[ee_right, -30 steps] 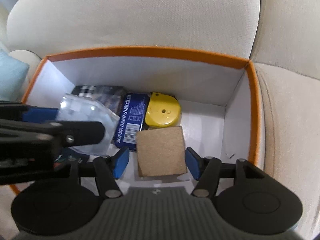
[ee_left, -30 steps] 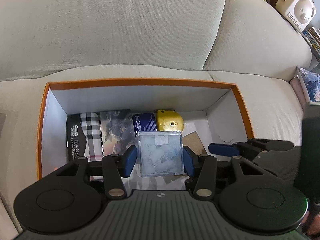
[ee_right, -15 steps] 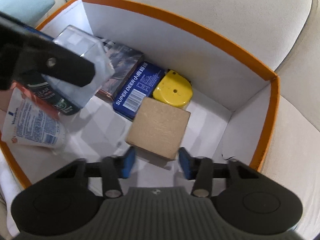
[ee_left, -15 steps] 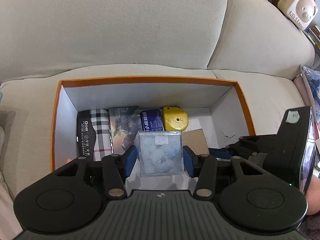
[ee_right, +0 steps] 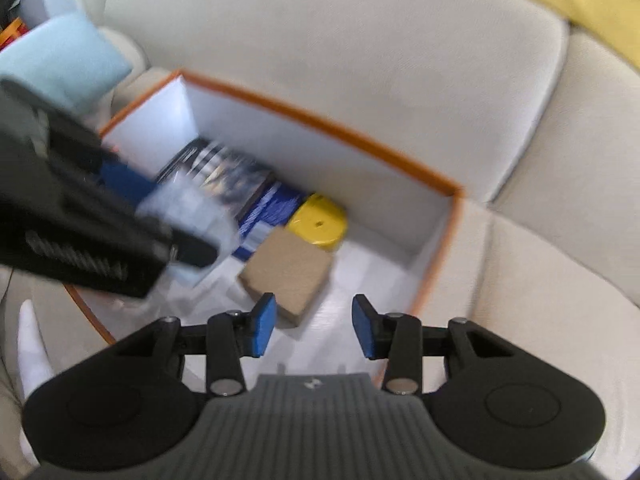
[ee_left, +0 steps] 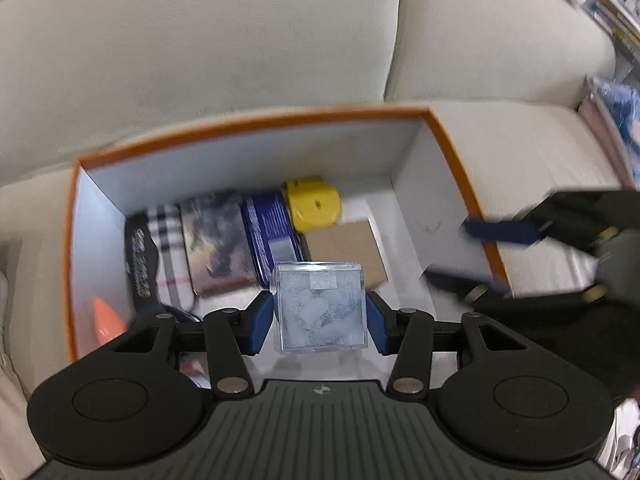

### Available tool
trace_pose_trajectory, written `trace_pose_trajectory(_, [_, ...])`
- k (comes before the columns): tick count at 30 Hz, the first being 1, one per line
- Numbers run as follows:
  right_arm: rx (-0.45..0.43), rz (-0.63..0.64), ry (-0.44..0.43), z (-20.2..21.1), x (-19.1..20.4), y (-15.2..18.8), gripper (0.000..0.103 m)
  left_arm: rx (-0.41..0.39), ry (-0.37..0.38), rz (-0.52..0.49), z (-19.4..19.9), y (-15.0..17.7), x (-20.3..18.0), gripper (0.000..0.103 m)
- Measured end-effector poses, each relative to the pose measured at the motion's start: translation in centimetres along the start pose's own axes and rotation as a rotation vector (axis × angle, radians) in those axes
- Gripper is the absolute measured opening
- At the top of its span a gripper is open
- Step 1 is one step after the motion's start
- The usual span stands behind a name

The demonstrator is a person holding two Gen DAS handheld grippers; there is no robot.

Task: Organize rigid objects
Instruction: 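Lower and release the cardboard cube with right tool while left tool lowers the clear cube, then open the left tool to release the clear cube inside the box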

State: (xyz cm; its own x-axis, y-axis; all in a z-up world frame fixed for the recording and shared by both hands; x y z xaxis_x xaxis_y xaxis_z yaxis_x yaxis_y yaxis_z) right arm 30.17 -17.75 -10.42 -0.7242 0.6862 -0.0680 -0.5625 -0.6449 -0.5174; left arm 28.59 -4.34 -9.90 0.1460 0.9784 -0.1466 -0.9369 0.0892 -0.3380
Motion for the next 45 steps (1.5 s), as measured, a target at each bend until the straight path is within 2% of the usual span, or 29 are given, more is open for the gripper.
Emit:
trace_pose_trajectory(3, [-0.038,-0.048,0.016,1.4,-0.9,0.5,0.044,0.030,-0.017,0.001,-1.3,0.3,-0.4,0.056])
trace_pose_trajectory(8, [-0.060,-0.082,-0.017,2.5,-1.0,1.6,0.044,0.061,-0.132,-0.075,-3.3,1.0,-1.1,0.053])
trace_pose_trajectory(11, [-0.064,-0.089,-0.031,2.6,-0.8,2.2,0.044,0.061,-0.171,-0.116,-4.0,1.2,-1.6,0.052])
trace_pose_trajectory(14, [-0.058,-0.104,-0.038,2.3,-0.9,2.5,0.044,0.082,-0.169,-0.124,-4.8,1.2,-2.0,0.053])
trace_pose_trajectory(17, [-0.055,-0.114,-0.045,2.1,-0.7,2.5,0.044,0.110,-0.210,-0.172,-5.3,1.3,-2.5,0.052])
trace_pose_trajectory(20, [-0.056,-0.109,-0.046,2.4,-0.5,2.8,0.044,0.136,-0.192,-0.194,-4.9,1.7,-2.5,0.052])
trace_pose_trajectory(26, [-0.047,-0.123,-0.047,1.7,-0.3,2.7,0.044,0.163,-0.226,-0.186,-6.0,1.9,-1.9,0.053])
trace_pose_trajectory(33, [-0.047,-0.051,-0.023,0.8,0.5,2.7,0.044,0.121,-0.246,-0.160,-6.8,2.2,-1.6,0.061])
trace_pose_trajectory(37, [-0.035,-0.062,-0.013,0.6,1.0,2.6,0.044,0.075,-0.210,-0.145,-6.3,2.2,-1.7,0.068])
trace_pose_trajectory(42, [-0.030,-0.051,0.002,0.5,1.7,2.6,0.044,0.018,-0.171,-0.139,-4.6,2.0,-1.8,0.069])
trace_pose_trajectory(45, [-0.026,-0.001,0.027,0.4,2.2,2.1,0.044,-0.039,-0.145,-0.149,-3.3,1.8,-1.7,0.069])
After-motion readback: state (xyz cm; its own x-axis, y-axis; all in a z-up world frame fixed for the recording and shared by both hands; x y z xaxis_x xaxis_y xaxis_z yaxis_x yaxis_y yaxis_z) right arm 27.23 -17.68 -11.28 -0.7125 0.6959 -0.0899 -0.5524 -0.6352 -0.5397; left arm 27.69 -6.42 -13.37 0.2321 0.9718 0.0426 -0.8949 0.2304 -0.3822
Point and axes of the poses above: each gripper's, at about its wrist camera, not at the fingertips, and z roughly against the way its jaws point, x to its left, y to its underside, the point moved 3 cm from there along -z, roughly the way its jaws point, and after that the axes turned 1 degree about z, right-handed, at the moved point
